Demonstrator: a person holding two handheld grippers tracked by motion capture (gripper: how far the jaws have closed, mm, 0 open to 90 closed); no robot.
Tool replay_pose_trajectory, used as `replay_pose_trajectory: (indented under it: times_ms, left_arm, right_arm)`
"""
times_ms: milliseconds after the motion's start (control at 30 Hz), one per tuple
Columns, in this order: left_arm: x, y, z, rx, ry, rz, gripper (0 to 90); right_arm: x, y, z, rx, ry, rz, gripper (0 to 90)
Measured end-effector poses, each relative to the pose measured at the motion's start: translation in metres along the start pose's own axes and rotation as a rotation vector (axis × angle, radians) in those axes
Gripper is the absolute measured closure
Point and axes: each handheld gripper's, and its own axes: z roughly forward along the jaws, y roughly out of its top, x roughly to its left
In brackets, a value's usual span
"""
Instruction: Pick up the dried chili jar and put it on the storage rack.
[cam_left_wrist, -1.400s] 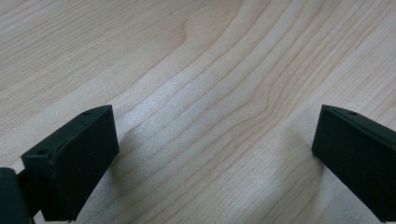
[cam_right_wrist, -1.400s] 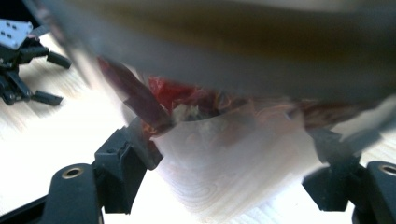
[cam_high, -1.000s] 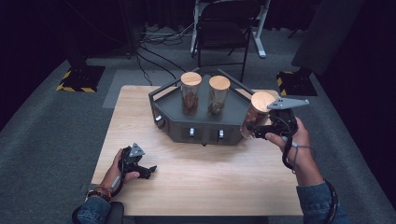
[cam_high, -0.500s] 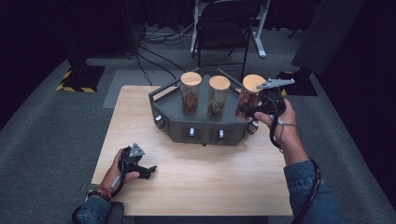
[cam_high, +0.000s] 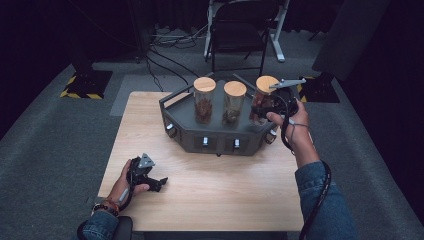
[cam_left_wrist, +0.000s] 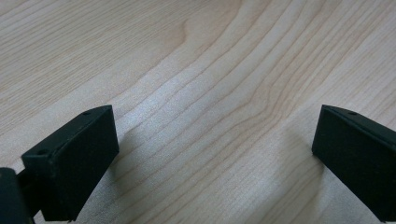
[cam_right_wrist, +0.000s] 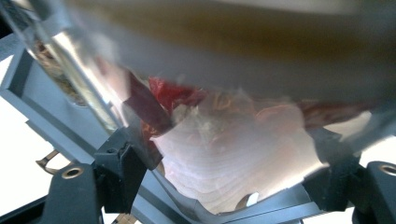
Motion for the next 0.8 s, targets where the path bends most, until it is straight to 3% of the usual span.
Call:
replay_pose_trajectory:
  times_ms: [800]
  left_arm:
    - [0.0,0.0,0.0,0.0,-0.001,0.001,0.1]
  right_arm:
    - [-0.01,-0.014,0.034,0.048,-0.012,0.04,26.2]
